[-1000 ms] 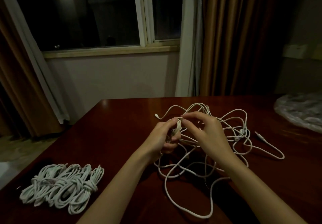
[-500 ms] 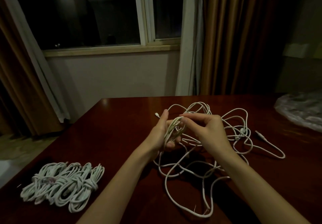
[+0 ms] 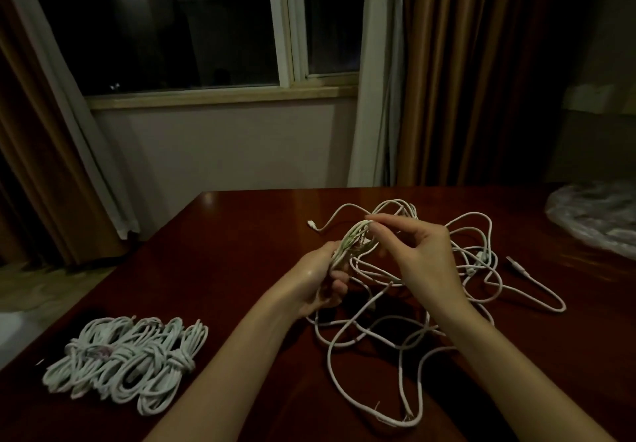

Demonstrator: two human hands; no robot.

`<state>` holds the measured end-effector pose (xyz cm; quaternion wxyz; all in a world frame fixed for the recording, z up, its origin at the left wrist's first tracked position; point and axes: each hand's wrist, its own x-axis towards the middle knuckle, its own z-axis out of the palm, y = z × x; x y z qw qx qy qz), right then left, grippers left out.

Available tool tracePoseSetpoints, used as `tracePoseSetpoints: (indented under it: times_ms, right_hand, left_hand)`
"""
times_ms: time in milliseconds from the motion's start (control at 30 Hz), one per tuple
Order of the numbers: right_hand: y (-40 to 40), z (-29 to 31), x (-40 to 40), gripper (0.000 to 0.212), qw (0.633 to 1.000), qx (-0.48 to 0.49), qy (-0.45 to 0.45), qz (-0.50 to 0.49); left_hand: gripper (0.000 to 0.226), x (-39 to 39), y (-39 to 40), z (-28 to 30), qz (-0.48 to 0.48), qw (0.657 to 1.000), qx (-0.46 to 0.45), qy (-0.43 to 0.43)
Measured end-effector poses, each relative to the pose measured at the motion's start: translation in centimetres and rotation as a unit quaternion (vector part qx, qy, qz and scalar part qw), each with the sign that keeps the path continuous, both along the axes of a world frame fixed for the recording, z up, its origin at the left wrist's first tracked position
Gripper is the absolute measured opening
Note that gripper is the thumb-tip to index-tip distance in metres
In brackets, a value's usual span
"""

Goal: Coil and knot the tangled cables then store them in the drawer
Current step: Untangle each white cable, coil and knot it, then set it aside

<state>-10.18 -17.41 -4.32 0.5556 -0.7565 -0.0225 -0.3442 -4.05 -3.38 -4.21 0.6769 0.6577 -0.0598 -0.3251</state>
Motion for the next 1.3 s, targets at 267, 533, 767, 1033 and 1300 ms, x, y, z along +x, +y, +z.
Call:
tracePoseSetpoints:
  times_ms: [267,533,767,1033,1300]
  right_hand:
    - [-0.4,1.5,-0.9,0.020,0.971,-0.222,0.072,0.056]
    - [-1.8,1.4,-0.2,0.009,0.996,-0.058,0.053,0.040]
    - [2.3,-1.1,0.2,0.022,0.965,-0.214,0.137,0.060]
    - [2.2,0.8,-1.0,0.019,0.954,-0.286,0.048,0.072]
    - [-0.1,1.6,0.0,0.010,0.993,-0.035,0.070,0.085]
  left_hand:
    - [0.047,2.0,1.9,0.1,0.163,0.895,0.197,-0.366]
    - [0.049,0.6,0.8,0.3,0.005,0.901,0.044,-0.431]
    - [0.051,0.7,0.3,0.0,0.166,0.907,-0.031,-0.385]
    - [0.049,1.8,1.4,-1.2,0.167,0.806,0.112,-0.556]
    - [0.050,0.4,1.0,-0.3,0.020,0.887,0.020,-0.460]
